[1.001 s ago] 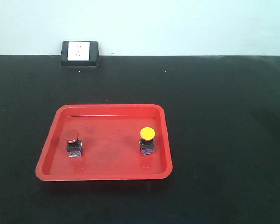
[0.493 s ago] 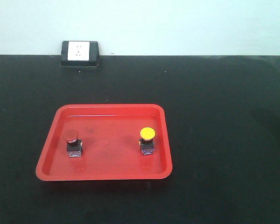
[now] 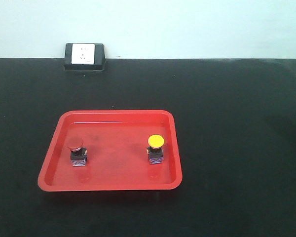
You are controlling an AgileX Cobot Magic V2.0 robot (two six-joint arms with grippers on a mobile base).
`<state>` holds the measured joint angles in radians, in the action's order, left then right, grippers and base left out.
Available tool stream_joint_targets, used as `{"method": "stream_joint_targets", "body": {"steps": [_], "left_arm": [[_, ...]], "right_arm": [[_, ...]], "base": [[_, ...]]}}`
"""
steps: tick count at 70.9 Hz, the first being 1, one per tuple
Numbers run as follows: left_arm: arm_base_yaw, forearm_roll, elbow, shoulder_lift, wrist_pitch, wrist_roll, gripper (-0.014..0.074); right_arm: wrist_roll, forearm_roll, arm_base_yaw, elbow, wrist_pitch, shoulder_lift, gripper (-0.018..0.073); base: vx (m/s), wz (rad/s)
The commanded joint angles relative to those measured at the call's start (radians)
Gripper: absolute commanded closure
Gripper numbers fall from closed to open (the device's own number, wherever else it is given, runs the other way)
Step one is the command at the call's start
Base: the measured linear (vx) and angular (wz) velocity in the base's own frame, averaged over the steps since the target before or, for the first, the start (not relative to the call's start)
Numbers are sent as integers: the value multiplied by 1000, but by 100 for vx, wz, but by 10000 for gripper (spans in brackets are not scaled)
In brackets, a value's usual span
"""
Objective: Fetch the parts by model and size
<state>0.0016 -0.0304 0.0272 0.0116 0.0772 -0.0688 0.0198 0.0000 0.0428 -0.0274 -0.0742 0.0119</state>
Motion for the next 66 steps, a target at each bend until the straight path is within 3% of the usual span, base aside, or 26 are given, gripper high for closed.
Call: {"method": "stream_joint_targets", "body": {"steps": [1,66], "left_arm": [[-5,0,6,14,-68,-9,603],[-5,0,6,14,-68,-9,603]], "right_arm": [[3,0,-4,-7,80,11,569],[3,0,-4,-7,80,10,569]], "base": [[0,0],[0,0]]}}
